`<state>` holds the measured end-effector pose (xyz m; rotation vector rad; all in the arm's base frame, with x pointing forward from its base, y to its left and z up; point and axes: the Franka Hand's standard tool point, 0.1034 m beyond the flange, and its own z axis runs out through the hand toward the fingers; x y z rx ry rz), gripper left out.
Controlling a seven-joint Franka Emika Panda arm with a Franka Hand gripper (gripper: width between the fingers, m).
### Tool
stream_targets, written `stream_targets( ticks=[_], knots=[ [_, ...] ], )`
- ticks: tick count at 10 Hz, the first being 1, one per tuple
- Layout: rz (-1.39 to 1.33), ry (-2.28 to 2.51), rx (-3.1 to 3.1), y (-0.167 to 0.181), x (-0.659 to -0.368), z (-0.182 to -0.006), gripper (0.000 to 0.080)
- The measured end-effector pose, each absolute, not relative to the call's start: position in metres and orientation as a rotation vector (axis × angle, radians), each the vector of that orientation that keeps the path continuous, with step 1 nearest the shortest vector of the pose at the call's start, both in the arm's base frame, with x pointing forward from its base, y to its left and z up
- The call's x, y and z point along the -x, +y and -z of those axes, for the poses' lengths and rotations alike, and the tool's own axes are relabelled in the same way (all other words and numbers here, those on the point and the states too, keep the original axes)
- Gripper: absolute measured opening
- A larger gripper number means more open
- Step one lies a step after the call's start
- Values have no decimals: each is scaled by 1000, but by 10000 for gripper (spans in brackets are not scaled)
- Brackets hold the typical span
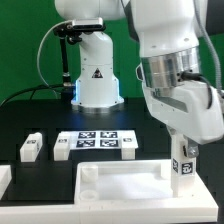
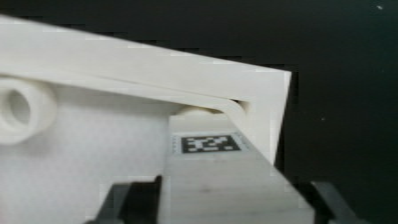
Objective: Assemble desk
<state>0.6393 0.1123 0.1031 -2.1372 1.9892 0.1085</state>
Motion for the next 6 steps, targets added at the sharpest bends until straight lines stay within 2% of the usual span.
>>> stream_targets(
  ticks=[2, 3, 4, 5, 6],
  knots=[
    [-110, 1985, 2140, 114, -639, -103, 296],
    [-104, 1937, 2183, 114, -639, -102, 488],
    [-72, 1743, 2336, 113, -639, -101, 488],
    [-46, 1536, 2476, 112, -639, -102, 626],
    [-24, 1356, 2584, 114, -638, -102, 643]
  ],
)
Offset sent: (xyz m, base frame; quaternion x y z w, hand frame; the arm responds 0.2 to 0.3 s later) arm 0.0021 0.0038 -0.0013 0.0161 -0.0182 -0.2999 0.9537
